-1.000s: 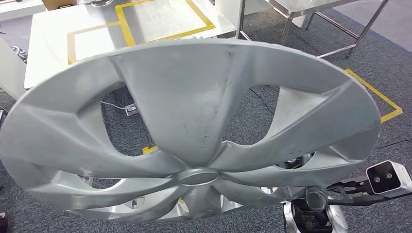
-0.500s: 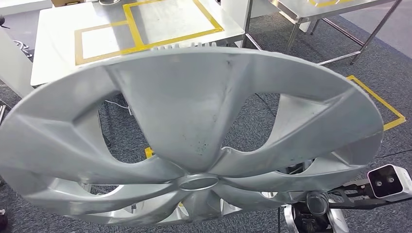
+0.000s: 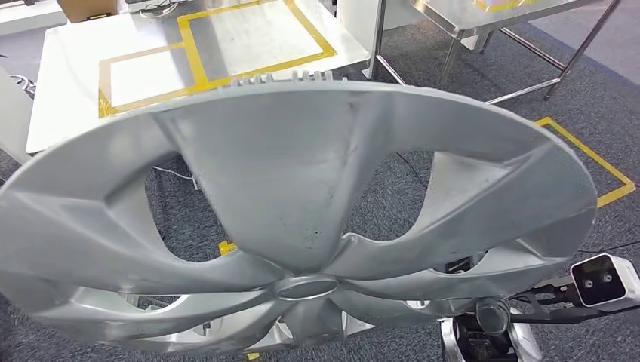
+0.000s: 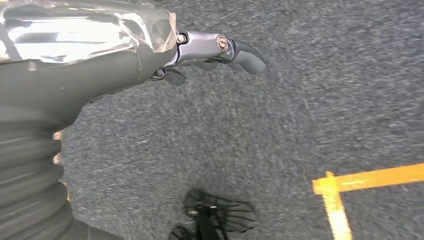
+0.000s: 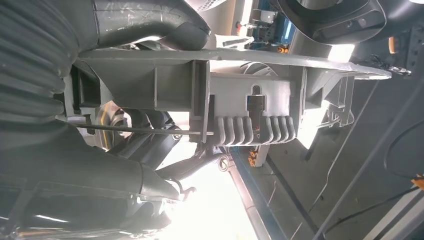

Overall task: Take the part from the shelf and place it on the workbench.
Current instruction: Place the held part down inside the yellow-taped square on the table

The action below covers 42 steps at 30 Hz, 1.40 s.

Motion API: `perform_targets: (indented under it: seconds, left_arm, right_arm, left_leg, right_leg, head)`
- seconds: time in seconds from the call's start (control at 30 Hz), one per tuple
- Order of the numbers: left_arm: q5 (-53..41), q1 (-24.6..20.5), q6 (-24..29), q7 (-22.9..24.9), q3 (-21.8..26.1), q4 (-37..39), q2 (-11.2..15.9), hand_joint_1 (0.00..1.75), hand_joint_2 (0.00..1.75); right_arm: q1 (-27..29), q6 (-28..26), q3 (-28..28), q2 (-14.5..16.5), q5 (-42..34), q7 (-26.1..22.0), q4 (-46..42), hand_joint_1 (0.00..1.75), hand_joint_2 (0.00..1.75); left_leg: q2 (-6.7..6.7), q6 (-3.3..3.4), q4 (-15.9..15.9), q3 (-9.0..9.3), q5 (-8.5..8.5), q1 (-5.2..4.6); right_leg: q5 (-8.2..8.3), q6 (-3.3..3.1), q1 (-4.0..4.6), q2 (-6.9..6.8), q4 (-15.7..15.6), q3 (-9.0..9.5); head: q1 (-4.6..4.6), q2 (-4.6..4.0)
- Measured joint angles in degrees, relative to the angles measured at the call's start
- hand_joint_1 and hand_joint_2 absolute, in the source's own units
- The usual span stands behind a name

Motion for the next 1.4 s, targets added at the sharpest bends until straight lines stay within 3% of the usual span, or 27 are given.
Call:
perform_targets:
  seconds: [0.03,0.13,0.2,0.27,0.33,0.4,0.43,0.5,0.53,0.57,0.63,0.7,0.77,0.83,0.9,0.93,0.97,1.03,1.07,1.1,1.2,1.23,1.27,1.33,1.37,1.4]
  left_arm:
    - [-0.02,0.01,-0.01,0.00,0.15,-0.01,0.01,0.00,1.75]
    - [-0.30,0.00,-0.10,0.02,0.63,-0.09,0.00,0.00,1.75]
    - [-0.77,0.00,-0.28,0.01,0.90,-0.19,-0.13,0.00,1.75]
    - [-1.12,-0.07,-0.49,0.00,1.14,-0.27,-0.33,0.00,1.75]
    - [-1.25,-0.09,-0.61,0.00,1.36,-0.30,-0.55,0.00,1.75]
    - [-1.27,-0.04,-0.62,0.01,1.49,-0.31,-0.76,0.00,1.75]
    - [-1.28,-0.02,-0.63,0.01,1.51,-0.31,-0.86,0.00,1.75]
    - [-1.28,-0.04,-0.64,0.01,1.61,-0.31,-0.99,0.00,1.75]
    - [-1.28,-0.03,-0.64,0.02,1.72,-0.32,-1.04,0.00,1.75]
    - [-1.31,-0.02,-0.66,0.04,1.84,-0.34,-1.08,0.00,1.75]
    - [-1.36,-0.09,-0.67,0.07,2.04,-0.44,-1.11,0.00,1.75]
    - [-1.42,-0.32,-0.67,0.08,2.13,-0.54,-1.15,0.00,1.75]
    - [-1.51,-0.41,-0.66,0.08,2.23,-0.57,-1.18,0.00,1.75]
    - [-1.60,-0.31,-0.65,0.08,2.33,-0.57,-1.22,0.00,1.75]
    - [-1.67,-0.24,-0.65,0.09,2.37,-0.57,-1.28,0.00,1.75]
    - [-1.71,-0.22,-0.65,0.09,2.39,-0.57,-1.29,0.00,1.75]
    - [-1.78,-0.19,-0.66,0.09,2.42,-0.57,-1.28,0.00,1.75]
    - [-2.07,0.01,-0.71,0.17,2.58,-0.58,-1.22,0.00,1.75]
    - [-2.29,0.11,-0.78,0.23,2.75,-0.60,-1.19,0.00,1.75]
    - [-2.63,0.13,-0.92,0.31,2.97,-0.64,-1.17,0.00,1.75]
    - [-3.56,-0.41,-1.41,0.37,3.53,-0.91,-1.27,0.00,1.75]
    - [-3.76,-0.57,-1.52,0.35,3.64,-0.99,-1.33,0.00,1.75]
    - [-3.96,-0.65,-1.63,0.34,3.76,-1.03,-1.39,0.00,1.75]
    - [-4.41,-0.72,-1.89,0.26,4.10,-1.05,-1.55,0.00,1.75]
    - [-4.70,-0.75,-2.03,0.16,4.33,-1.05,-1.64,0.00,1.75]
    - [-5.00,-0.76,-2.17,0.03,4.60,-1.05,-1.76,0.00,1.75]
  right_arm:
    - [-0.02,0.01,0.00,0.02,0.00,0.00,0.00,1.71,1.75]
    - [0.01,0.02,0.02,0.13,0.03,0.03,-0.05,1.71,1.75]
    - [0.01,0.02,0.00,0.17,0.05,0.07,-0.14,1.71,1.75]
    - [0.00,0.03,-0.03,0.14,0.03,0.05,-0.20,1.71,1.75]
    - [0.12,0.05,-0.04,0.09,0.03,0.04,-0.21,1.71,1.75]
    - [0.22,0.06,-0.04,0.03,0.08,0.06,-0.20,1.71,1.75]
    - [0.24,0.06,-0.04,0.00,0.09,0.07,-0.20,1.71,1.75]
    - [0.28,0.06,-0.04,-0.03,0.09,0.07,-0.19,1.71,1.75]
    - [0.31,0.06,-0.04,-0.03,0.09,0.07,-0.17,1.71,1.75]
    - [0.34,0.07,-0.03,-0.03,0.08,0.07,-0.17,1.71,1.75]
    - [0.34,0.08,-0.01,-0.01,0.07,0.07,-0.21,1.71,1.75]
    - [0.35,0.08,-0.02,0.04,0.07,0.07,-0.28,1.71,1.75]
    - [0.35,0.08,-0.03,0.13,0.08,0.07,-0.30,1.71,1.75]
    - [0.35,0.08,-0.02,0.19,0.07,0.07,-0.29,1.71,1.75]
    - [0.38,0.08,-0.01,0.19,0.08,0.07,-0.28,1.71,1.75]
    - [0.38,0.08,-0.01,0.19,0.08,0.07,-0.28,1.71,1.75]
    - [0.37,0.09,-0.01,0.19,0.08,0.07,-0.28,1.71,1.75]
    - [0.33,0.10,0.00,0.20,0.07,0.08,-0.20,1.71,1.75]
    - [0.30,0.12,0.02,0.21,0.07,0.07,-0.12,1.71,1.75]
    - [0.26,0.14,0.04,0.23,0.06,0.04,-0.05,1.71,1.75]
    - [0.09,0.17,0.07,0.25,0.03,-0.06,-0.04,1.71,1.75]
    - [0.00,0.17,0.06,0.23,0.04,-0.07,-0.05,1.71,1.75]
    - [-0.06,0.16,0.04,0.22,0.03,-0.10,-0.05,1.71,1.75]
    - [-0.08,0.15,-0.01,0.17,0.02,-0.17,-0.02,1.71,1.75]
    - [-0.02,0.15,-0.02,0.14,0.04,-0.21,0.01,1.71,1.75]
    - [0.03,0.15,-0.02,0.10,0.08,-0.22,0.02,1.71,1.75]
  left_leg:
    - [0.13,0.45,-2.46,1.12,0.86,-0.26]
    - [0.25,1.66,-4.48,2.64,-0.13,-0.73]
    - [0.03,2.47,-5.35,4.13,-0.60,-0.55]
    - [-0.17,2.94,-5.73,5.47,-1.25,-0.39]
    - [-0.36,2.99,-5.73,6.48,-2.24,-0.33]
    - [-0.60,2.79,-5.73,8.01,-3.53,-0.27]
    - [-0.71,2.64,-5.73,9.00,-4.28,-0.23]
    - [-0.85,2.16,-5.67,10.68,-5.97,-0.26]
    - [-0.88,1.85,-5.68,11.32,-6.80,-0.37]
    - [-0.86,1.50,-5.83,11.82,-7.52,-0.49]
    - [-0.83,0.91,-5.60,12.70,-8.06,-0.63]
    - [-0.63,0.50,-2.57,11.55,-7.34,-0.46]
    - [-0.37,0.08,4.19,7.08,-7.51,-0.21]
    - [-0.24,-0.28,10.21,1.89,-10.77,-0.09]
    - [-0.18,-0.40,10.90,-1.04,-13.50,-0.07]
    - [-0.17,-0.31,9.07,-1.46,-12.91,-0.07]
    - [-0.17,-0.11,6.24,-1.41,-10.70,-0.11]
    - [-0.17,0.62,0.03,-0.71,-2.83,-0.41]
    - [-0.16,0.98,-1.70,-0.28,0.12,-0.65]
    - [-0.15,1.33,-2.51,0.03,1.86,-0.94]
    - [-0.19,2.08,-3.36,1.03,1.66,-0.95]
    - [-0.22,2.32,-3.90,1.42,1.64,-0.77]
    - [-0.24,2.59,-4.34,1.77,1.54,-0.61]
    - [-0.24,3.01,-4.51,2.07,1.05,-0.67]
    - [-0.28,3.12,-4.50,2.26,0.72,-0.68]
    - [-0.37,3.12,-4.50,2.58,0.37,-0.68]
  right_leg:
    - [-0.48,0.27,0.06,0.04,-0.08,0.37]
    - [-0.65,1.49,0.01,0.05,0.40,1.13]
    - [-0.72,1.99,-0.08,-0.04,3.14,0.03]
    - [-1.96,2.09,-0.17,-0.03,9.30,-3.90]
    - [-4.04,2.14,-0.24,-0.03,15.70,-9.23]
    - [-4.60,2.38,-0.28,-0.06,16.53,-12.11]
    - [-3.44,2.77,-0.29,-0.08,14.09,-12.10]
    - [1.83,3.79,-0.29,-0.24,6.38,-10.59]
    - [4.37,3.66,-0.22,-0.41,3.36,-9.77]
    - [6.20,3.16,-0.12,-0.51,1.54,-9.18]
    - [6.73,1.41,-0.03,-0.50,0.87,-8.40]
    - [6.11,0.37,-0.17,-0.27,0.64,-7.45]
    - [5.07,-0.27,-0.23,-0.15,0.45,-6.25]
    - [3.72,-0.52,-0.16,0.03,0.42,-4.90]
    - [2.20,-0.53,-0.07,0.23,0.41,-3.01]
    - [1.42,-0.49,0.02,0.28,0.41,-1.85]
    - [0.60,-0.43,0.09,0.34,0.44,-0.63]
    - [-1.02,-0.13,0.32,0.49,0.53,1.47]
    - [-1.81,0.14,0.42,0.64,0.59,2.15]
    - [-2.44,0.48,0.49,0.76,0.53,2.56]
    - [-3.73,1.32,0.37,0.74,0.55,2.99]
    - [-4.47,1.39,0.35,0.61,1.96,2.28]
    - [-5.56,1.35,0.33,0.49,4.68,0.73]
    - [-7.83,1.30,0.24,0.40,12.69,-4.64]
    - [-8.19,1.50,0.19,0.40,15.80,-7.20]
    - [-7.52,1.91,0.16,0.38,16.98,-8.87]
  head:
    - [0.03,0.00]
    - [-0.02,0.01]
    - [0.06,0.00]
    - [0.21,-0.01]
    - [0.24,0.00]
    - [0.26,0.00]
    - [0.27,0.00]
    - [0.33,0.00]
    - [0.41,0.00]
    - [0.40,0.00]
    - [0.36,0.00]
    - [0.26,0.00]
    - [0.18,0.00]
    - [0.12,0.00]
    - [0.11,0.00]
    - [0.11,0.00]
    - [0.11,0.00]
    - [0.16,0.00]
    - [0.20,0.00]
    - [0.17,0.00]
    - [0.09,0.00]
    - [0.14,0.00]
    - [0.20,0.00]
    - [0.22,0.00]
    - [0.22,0.00]
    - [0.22,0.00]
